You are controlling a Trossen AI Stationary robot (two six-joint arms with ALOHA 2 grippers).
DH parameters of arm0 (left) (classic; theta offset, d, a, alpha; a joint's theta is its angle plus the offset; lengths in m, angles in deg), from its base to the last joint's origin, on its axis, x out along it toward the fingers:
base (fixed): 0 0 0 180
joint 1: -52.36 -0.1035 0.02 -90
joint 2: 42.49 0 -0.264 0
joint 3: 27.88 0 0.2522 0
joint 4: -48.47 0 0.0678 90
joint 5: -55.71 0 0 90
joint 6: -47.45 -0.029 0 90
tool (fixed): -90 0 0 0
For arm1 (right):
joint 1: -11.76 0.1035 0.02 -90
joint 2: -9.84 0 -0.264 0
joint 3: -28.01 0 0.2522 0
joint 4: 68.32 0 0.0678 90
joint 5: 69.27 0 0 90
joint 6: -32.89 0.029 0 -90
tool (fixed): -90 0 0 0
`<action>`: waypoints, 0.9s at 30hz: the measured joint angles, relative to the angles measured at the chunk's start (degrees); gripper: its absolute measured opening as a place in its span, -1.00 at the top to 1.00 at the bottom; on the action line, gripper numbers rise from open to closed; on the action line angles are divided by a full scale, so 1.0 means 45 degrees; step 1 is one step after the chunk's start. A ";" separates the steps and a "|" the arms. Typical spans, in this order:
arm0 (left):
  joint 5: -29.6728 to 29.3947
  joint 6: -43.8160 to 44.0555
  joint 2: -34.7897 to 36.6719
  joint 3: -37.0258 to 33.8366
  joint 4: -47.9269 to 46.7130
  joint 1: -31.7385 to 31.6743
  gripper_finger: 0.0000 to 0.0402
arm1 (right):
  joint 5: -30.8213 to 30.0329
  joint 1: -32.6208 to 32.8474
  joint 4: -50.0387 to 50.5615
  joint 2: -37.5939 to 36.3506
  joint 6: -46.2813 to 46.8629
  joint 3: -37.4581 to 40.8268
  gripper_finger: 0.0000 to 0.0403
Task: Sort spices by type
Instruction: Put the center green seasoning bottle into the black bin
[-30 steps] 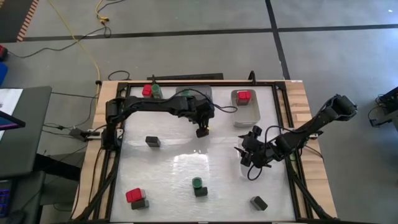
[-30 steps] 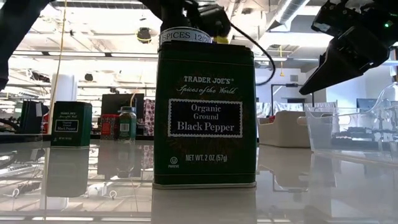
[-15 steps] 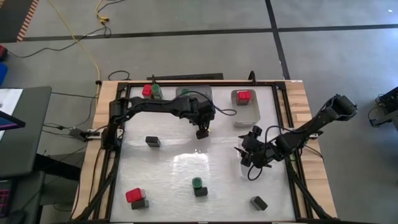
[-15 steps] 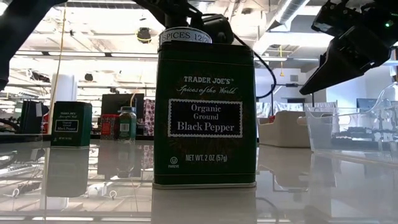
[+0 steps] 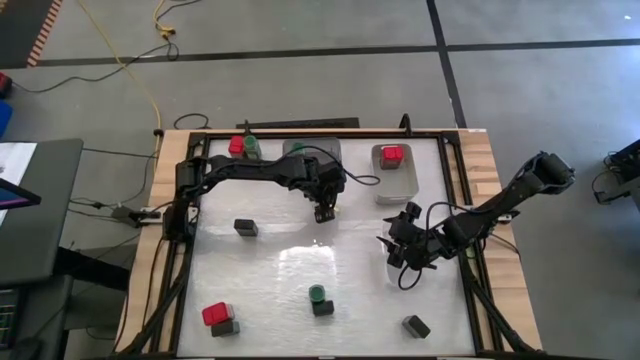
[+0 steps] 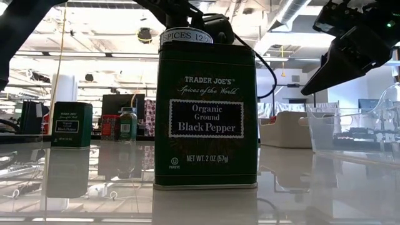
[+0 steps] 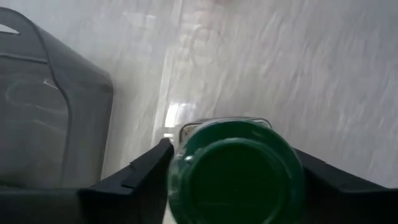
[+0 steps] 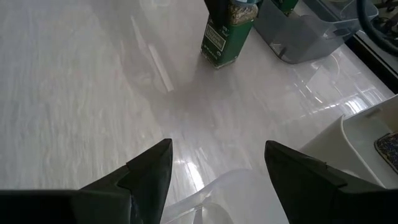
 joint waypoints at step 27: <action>0.0454 -0.3752 0.0267 0.4748 -0.3767 -0.0924 0.04 | 0.0000 0.0000 0.0048 0.0000 -0.0005 0.0000 -0.41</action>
